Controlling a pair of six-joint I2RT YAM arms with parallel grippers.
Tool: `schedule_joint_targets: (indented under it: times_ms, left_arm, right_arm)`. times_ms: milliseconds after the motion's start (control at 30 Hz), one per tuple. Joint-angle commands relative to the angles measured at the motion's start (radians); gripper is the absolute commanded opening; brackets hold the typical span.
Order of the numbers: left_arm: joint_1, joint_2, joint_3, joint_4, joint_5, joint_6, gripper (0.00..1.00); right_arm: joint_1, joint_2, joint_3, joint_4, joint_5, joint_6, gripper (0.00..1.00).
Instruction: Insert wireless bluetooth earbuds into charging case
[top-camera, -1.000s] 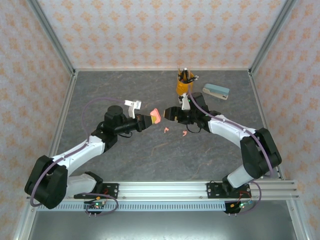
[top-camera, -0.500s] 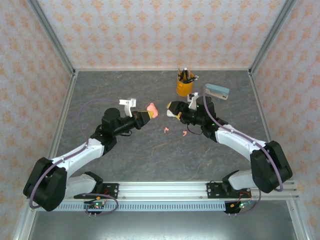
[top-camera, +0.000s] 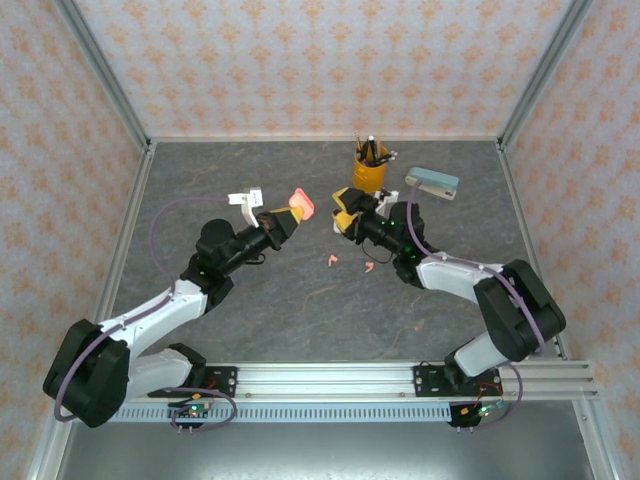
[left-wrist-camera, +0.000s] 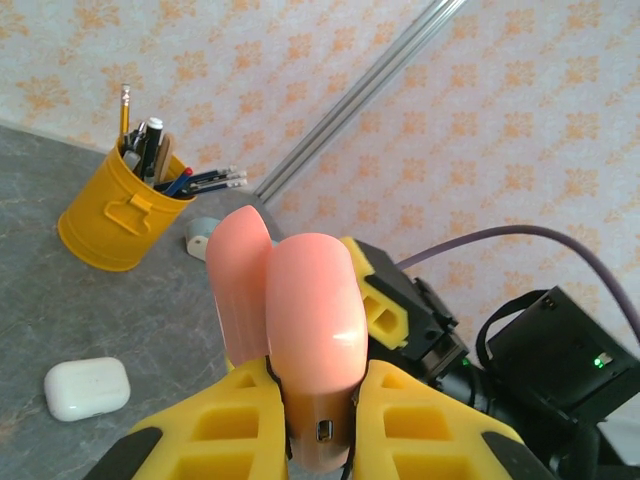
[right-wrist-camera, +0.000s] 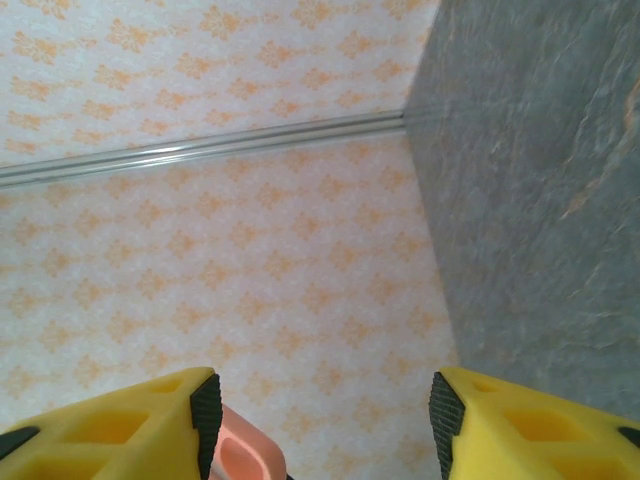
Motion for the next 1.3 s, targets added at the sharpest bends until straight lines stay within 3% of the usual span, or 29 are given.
schedule_joint_targets:
  times_ms: [0, 767, 1100, 1267]
  left_arm:
    - [-0.016, 0.023, 0.017, 0.081, -0.034, -0.007, 0.0]
    - [-0.046, 0.14, 0.058, 0.183, -0.062, -0.027, 0.0]
    - [-0.054, 0.16, 0.064, 0.2, -0.069, -0.032, 0.0]
    - [-0.06, 0.17, 0.066, 0.197, -0.072, -0.03, 0.0]
  right_arm:
    - [0.03, 0.033, 0.011, 0.174, 0.045, 0.099, 0.58]
    - [0.094, 0.078, -0.018, 0.283, 0.079, 0.164, 0.51]
    - [0.097, 0.091, -0.026, 0.306, 0.09, 0.178, 0.43]
    - [0.097, 0.107, -0.025, 0.306, 0.094, 0.174, 0.34]
